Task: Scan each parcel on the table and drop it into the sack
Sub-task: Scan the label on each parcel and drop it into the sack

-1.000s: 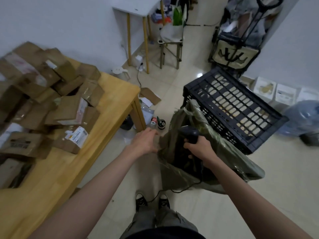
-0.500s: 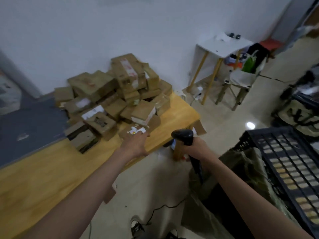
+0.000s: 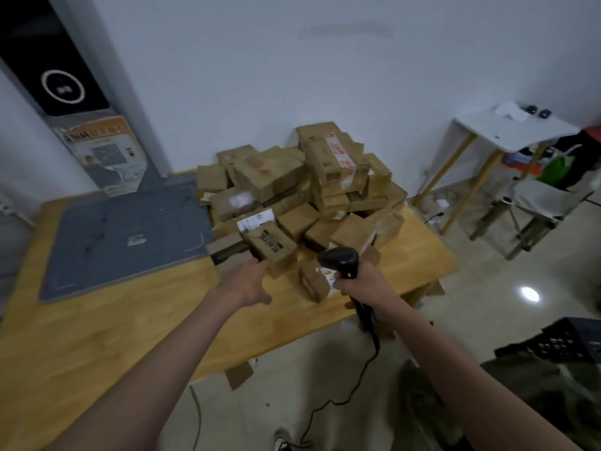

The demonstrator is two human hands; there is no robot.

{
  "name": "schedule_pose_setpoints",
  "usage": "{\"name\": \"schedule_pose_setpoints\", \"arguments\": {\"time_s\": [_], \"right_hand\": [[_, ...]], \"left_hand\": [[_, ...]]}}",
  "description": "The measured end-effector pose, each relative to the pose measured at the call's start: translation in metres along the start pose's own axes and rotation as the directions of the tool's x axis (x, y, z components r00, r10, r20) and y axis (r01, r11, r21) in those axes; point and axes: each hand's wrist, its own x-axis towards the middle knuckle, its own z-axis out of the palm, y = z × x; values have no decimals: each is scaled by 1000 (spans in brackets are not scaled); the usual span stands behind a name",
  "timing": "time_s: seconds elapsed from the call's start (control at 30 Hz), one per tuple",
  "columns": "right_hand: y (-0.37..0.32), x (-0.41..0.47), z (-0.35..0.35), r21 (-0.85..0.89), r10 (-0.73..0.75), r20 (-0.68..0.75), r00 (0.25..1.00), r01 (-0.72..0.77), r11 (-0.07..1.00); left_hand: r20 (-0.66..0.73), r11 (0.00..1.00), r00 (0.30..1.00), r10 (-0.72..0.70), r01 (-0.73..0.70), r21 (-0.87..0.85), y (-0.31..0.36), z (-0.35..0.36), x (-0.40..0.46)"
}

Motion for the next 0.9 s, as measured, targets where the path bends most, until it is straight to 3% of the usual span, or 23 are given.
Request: {"name": "schedule_pose_setpoints", "arguments": {"time_s": [0.2,0.5,0.9], "right_hand": [[-31,29,49,-110,-8,23,1000,10,994],[-63,90,114,-106,13,161,987,4,994],[-77,183,171,-57,56,341,938,-39,998]], "left_hand": [[9,995,996,-85,85,-59,-54,2,-3],[71,946,967,-243,252,-202,-115,17,18],[206,820,901,-382,434,-374,-148,45,76]]}}
